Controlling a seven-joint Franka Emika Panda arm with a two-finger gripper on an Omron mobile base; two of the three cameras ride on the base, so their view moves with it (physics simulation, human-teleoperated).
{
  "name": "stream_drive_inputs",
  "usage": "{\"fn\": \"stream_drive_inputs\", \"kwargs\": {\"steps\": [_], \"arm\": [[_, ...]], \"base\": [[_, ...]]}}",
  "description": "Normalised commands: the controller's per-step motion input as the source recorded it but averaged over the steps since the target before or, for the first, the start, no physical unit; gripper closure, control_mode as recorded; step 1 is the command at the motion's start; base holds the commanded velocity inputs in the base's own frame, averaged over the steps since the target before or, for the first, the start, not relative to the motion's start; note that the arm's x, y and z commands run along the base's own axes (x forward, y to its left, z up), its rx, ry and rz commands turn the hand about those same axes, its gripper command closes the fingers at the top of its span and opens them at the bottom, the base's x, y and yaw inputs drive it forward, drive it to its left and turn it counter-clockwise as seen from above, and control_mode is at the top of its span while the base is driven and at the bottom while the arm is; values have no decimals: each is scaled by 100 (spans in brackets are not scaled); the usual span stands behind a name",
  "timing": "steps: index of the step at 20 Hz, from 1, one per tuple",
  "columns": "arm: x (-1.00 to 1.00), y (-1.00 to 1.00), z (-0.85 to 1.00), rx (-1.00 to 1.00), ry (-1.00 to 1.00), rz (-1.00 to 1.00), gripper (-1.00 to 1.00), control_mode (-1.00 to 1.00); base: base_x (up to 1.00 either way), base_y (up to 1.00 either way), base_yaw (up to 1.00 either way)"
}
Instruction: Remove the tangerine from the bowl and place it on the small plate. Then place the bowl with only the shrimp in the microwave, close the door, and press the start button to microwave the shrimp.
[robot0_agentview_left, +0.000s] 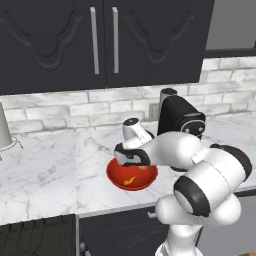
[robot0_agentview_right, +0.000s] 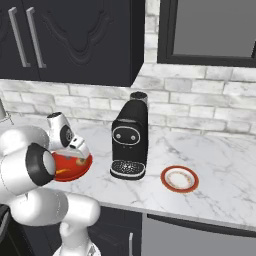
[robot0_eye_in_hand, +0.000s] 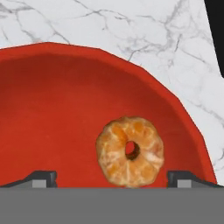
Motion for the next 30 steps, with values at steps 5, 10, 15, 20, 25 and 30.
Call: {"fn": "stream_drive_inputs", "kwargs": {"steps": [5,10,15,20,25,30], "arm": [[14,0,-35,0,4,0,-100,-100],[0,-6,-19,0,0,0,-100,-100],[-1,-11,-7,0,0,0,-100,-100],[-3,-12,-3,0,0,0,-100,-100],[0,-1,-16,0,0,0,-100,-100],[0,0,-25,0,0,0,-100,-100]], "base": [[0,0,0],[0,0,0],[0,0,0],[0,0,0],[0,0,0],[0,0,0]]}}
